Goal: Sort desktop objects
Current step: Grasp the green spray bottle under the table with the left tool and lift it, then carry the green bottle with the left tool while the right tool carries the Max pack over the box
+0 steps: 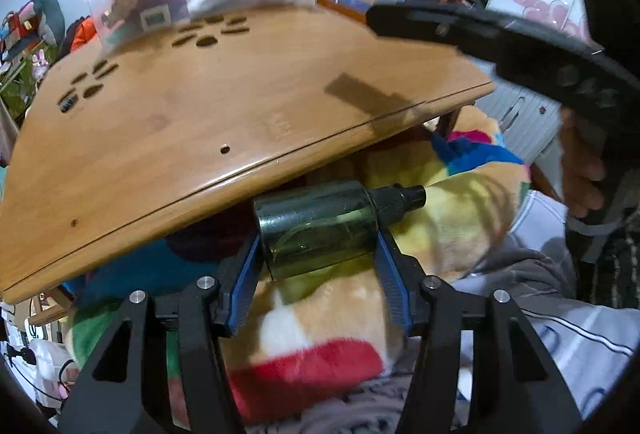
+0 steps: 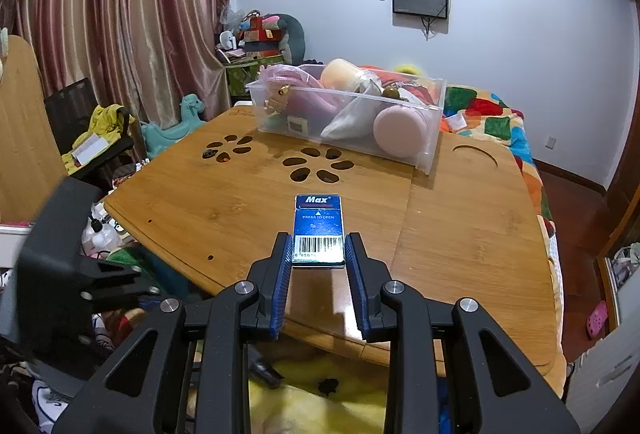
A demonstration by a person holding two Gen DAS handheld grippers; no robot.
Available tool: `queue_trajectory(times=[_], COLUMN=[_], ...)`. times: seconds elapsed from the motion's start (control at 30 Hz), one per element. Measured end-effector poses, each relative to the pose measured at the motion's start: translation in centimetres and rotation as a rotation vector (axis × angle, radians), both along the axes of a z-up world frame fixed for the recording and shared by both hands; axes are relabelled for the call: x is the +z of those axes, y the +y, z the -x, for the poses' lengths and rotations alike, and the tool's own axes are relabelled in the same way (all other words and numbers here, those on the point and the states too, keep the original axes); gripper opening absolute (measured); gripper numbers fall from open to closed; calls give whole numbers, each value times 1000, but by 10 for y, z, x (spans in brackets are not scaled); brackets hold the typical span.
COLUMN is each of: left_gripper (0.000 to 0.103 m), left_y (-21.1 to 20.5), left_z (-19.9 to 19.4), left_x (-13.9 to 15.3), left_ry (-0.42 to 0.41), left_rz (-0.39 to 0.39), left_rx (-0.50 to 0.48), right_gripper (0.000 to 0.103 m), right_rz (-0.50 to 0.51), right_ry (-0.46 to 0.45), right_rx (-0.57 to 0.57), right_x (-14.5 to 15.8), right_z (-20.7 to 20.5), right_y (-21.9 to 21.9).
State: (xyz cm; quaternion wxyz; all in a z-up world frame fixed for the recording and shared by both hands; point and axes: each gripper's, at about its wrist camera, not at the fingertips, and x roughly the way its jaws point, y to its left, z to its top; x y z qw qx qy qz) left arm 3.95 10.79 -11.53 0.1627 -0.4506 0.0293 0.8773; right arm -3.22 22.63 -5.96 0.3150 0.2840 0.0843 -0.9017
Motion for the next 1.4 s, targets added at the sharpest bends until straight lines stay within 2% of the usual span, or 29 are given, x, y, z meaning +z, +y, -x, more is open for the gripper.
queue_trajectory(times=[0.3,0.6,0.87,1.07,1.3,1.4], left_gripper=[55,55,55,55,55,55], left_y=[-4,-26,-48,-62,-77,-79], left_z=[-12,12,54,91,133,146], left_x=[43,78,101,122,133,135], left_ry=[115,223,285,346,357,360], left_rz=[-36,-52,-68,-80,-130,-127], left_rx=[18,69,124,153,186,191], right_gripper=[24,24,24,24,24,24], right_rz=[23,27,0,-15,-29,-31], right_ry=[34,68,92,96,103,99], right_rx=[-22,-45,-47,-42,-34,-36], right_x=[15,33,48,60,70,71], right_z=[-6,-1,19,50,86,99], right_y=[8,11,5,-5,-20,-24])
